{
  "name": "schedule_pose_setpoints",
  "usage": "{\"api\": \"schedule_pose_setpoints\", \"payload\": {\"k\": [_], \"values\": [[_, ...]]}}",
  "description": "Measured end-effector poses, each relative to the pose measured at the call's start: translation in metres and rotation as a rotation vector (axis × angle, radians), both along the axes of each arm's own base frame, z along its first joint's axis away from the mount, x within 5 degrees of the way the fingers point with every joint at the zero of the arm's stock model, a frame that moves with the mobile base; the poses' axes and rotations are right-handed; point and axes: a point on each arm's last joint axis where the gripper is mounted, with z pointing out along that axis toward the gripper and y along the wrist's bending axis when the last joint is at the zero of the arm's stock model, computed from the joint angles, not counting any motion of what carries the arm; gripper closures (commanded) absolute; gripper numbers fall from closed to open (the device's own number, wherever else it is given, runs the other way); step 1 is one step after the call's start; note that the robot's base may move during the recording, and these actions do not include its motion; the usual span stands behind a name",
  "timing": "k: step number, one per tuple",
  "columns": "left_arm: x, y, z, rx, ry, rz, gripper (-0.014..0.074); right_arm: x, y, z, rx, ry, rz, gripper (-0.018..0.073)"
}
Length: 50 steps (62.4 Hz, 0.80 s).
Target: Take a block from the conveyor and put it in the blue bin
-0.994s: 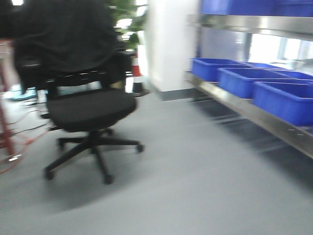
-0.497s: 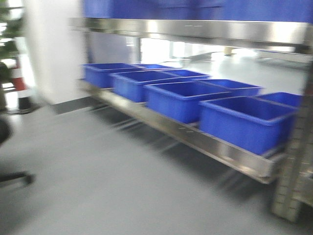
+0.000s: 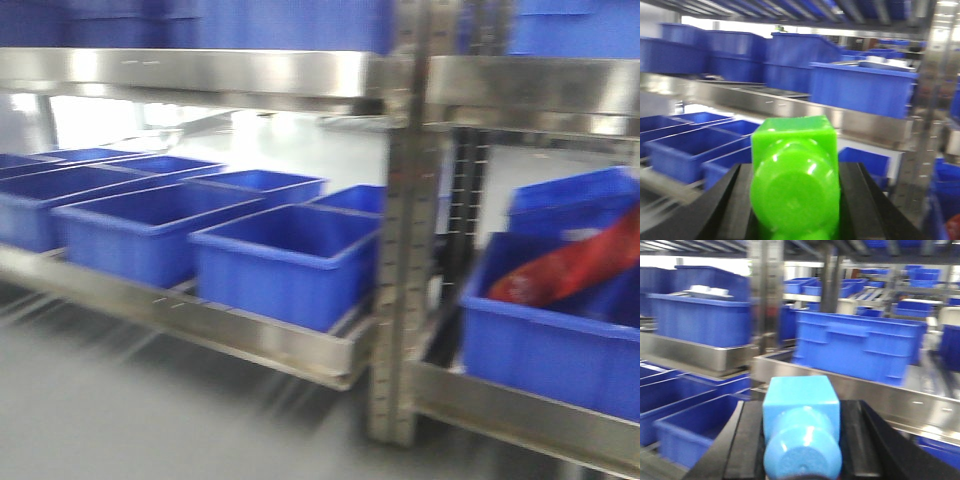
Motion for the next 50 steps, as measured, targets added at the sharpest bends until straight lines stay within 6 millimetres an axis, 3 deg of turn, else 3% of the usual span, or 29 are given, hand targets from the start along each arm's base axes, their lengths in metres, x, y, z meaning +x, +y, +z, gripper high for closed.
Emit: {"api": "schedule_pose_setpoints", "payload": {"k": [50], "values": [[0.0000, 0.0000, 0.0000, 0.000, 0.000, 0.000, 0.0708, 0.0000, 0.0000, 0.0000, 0.000, 0.000, 0.000, 0.0721]]}}
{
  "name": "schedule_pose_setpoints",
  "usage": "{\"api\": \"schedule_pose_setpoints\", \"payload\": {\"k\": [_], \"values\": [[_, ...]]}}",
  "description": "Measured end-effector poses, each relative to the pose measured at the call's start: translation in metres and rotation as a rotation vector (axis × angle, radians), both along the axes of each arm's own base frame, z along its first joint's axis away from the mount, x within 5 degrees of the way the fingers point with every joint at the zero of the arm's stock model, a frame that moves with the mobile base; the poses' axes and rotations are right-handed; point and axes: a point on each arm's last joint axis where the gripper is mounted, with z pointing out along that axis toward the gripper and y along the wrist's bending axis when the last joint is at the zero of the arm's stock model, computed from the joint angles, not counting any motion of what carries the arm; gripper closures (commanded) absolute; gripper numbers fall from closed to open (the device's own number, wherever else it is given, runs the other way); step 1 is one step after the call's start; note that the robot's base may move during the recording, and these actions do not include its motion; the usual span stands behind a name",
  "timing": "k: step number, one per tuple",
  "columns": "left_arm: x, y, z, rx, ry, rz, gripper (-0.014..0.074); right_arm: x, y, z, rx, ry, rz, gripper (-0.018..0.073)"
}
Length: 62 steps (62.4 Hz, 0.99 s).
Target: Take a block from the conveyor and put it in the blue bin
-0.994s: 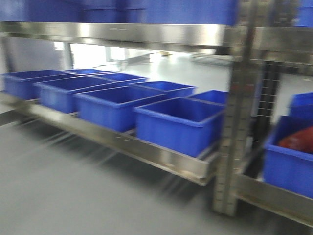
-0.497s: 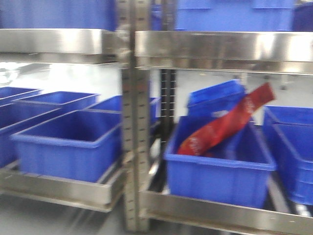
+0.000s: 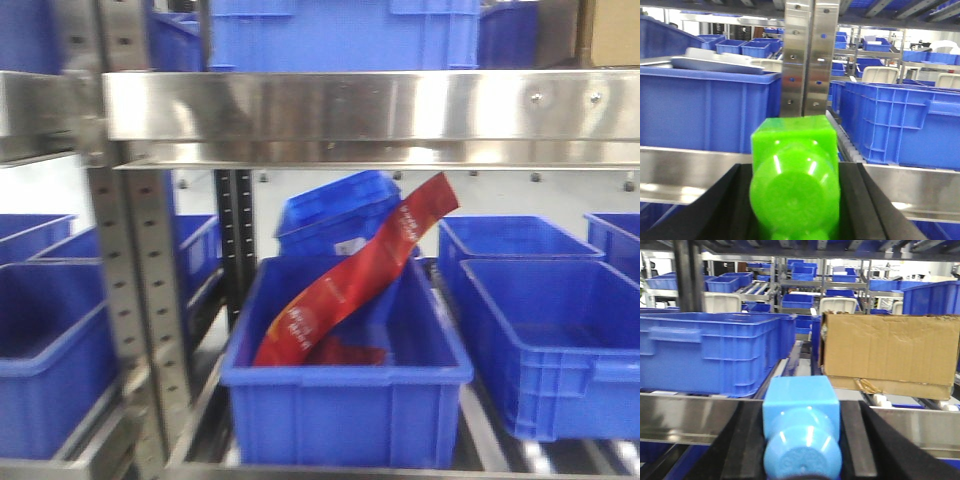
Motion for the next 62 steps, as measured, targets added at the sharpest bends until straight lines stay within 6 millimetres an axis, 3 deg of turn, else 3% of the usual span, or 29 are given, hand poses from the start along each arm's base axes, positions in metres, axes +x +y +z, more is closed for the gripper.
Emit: {"api": "schedule_pose_setpoints", "payload": {"k": [62], "values": [[0.0000, 0.0000, 0.0000, 0.000, 0.000, 0.000, 0.0708, 0.0000, 0.0000, 0.0000, 0.000, 0.000, 0.000, 0.0721]]}}
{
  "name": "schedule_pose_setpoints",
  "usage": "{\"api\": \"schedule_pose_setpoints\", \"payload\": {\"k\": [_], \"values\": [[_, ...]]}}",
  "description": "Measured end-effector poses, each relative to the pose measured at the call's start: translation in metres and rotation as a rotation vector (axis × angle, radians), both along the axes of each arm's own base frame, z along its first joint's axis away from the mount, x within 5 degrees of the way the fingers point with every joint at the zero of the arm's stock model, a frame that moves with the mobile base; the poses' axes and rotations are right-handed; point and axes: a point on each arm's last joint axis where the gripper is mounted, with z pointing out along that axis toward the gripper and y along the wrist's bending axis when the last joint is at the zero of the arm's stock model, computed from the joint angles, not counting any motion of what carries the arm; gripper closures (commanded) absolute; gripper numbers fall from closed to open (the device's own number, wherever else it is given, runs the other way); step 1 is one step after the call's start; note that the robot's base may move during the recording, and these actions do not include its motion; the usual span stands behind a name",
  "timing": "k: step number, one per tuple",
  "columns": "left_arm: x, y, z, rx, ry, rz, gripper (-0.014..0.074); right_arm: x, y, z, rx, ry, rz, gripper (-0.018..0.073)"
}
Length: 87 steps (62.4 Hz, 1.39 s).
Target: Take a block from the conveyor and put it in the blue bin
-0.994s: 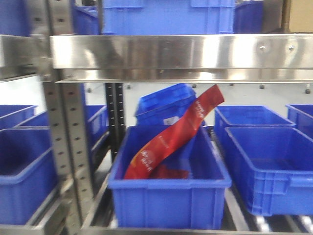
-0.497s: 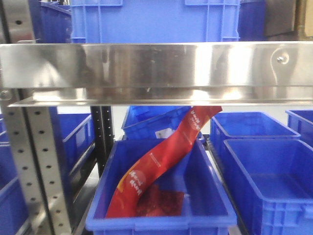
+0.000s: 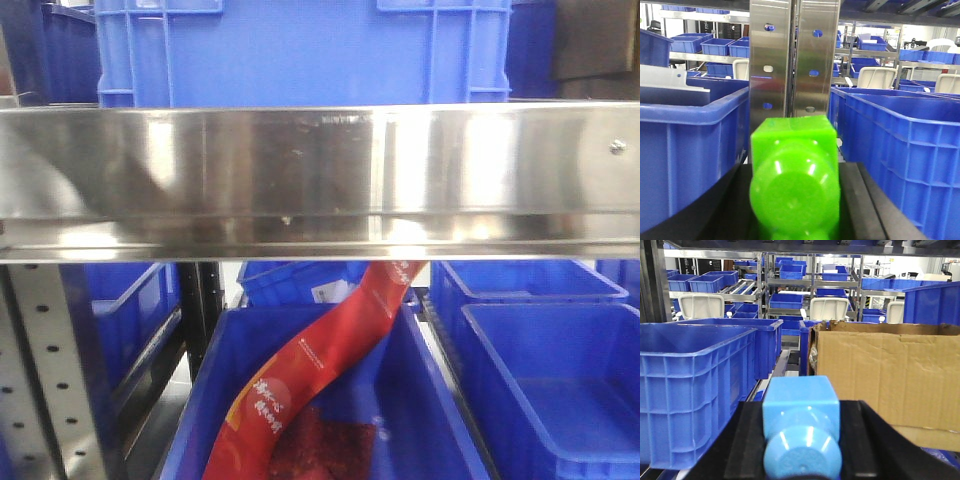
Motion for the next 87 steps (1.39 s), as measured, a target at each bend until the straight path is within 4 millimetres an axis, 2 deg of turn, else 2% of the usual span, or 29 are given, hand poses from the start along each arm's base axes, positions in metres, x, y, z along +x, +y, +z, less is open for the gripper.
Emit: {"api": "schedule_pose_setpoints", "payload": {"k": [78, 87], "values": [[0.000, -0.003, 0.005, 0.000, -0.051, -0.042, 0.0708, 0.000, 0.000, 0.002, 0.009, -0.017, 0.000, 0.0721], [-0.004, -0.008, 0.014, 0.082, -0.052, -0.088, 0.0708, -0.002, 0.000, 0.008, 0.036, -0.045, 0.007, 0.0721]]}}
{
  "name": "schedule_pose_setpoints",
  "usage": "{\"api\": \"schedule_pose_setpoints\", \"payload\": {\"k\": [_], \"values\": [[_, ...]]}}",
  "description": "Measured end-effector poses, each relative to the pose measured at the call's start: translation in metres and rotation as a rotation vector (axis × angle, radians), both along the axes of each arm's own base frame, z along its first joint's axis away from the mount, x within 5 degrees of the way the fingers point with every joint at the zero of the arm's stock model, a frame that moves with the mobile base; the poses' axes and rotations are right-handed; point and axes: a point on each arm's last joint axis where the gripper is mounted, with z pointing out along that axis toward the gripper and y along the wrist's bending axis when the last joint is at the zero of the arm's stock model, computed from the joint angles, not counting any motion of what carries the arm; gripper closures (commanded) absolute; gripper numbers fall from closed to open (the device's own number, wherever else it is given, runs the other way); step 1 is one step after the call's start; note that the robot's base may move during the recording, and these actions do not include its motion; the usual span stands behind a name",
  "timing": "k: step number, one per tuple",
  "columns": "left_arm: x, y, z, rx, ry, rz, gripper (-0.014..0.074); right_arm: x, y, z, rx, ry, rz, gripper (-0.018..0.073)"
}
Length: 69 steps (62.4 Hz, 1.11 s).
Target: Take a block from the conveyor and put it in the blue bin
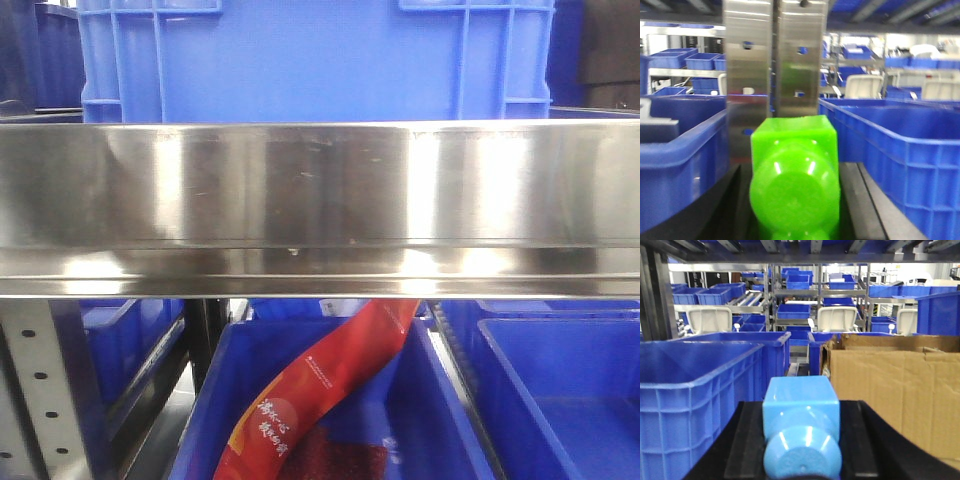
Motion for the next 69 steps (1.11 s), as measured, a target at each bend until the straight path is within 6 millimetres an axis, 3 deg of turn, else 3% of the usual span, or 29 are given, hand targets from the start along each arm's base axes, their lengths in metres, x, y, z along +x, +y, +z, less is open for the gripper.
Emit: {"api": "schedule_pose_setpoints", "payload": {"k": [10, 18, 37, 54, 69], "values": [[-0.002, -0.005, 0.030, 0.066, -0.031, -0.056, 0.0708, 0.005, 0.000, 0.019, 0.003, -0.017, 0.001, 0.0721], [0.008, -0.013, 0.052, 0.064, -0.040, -0.133, 0.0708, 0.018, 0.000, 0.036, 0.006, -0.002, 0.002, 0.0721], [0.065, -0.060, 0.081, 0.085, 0.047, -0.341, 0.0708, 0.073, 0.011, 0.079, 0.034, 0.054, 0.081, 0.0721], [0.136, -0.106, 0.089, 0.013, 0.171, -0.407, 0.0708, 0.127, 0.060, 0.098, 0.024, 0.105, 0.310, 0.0721], [0.181, -0.130, 0.087, -0.025, 0.226, -0.415, 0.0708, 0.177, 0.114, 0.089, 0.009, 0.161, 0.435, 0.0721]]}}
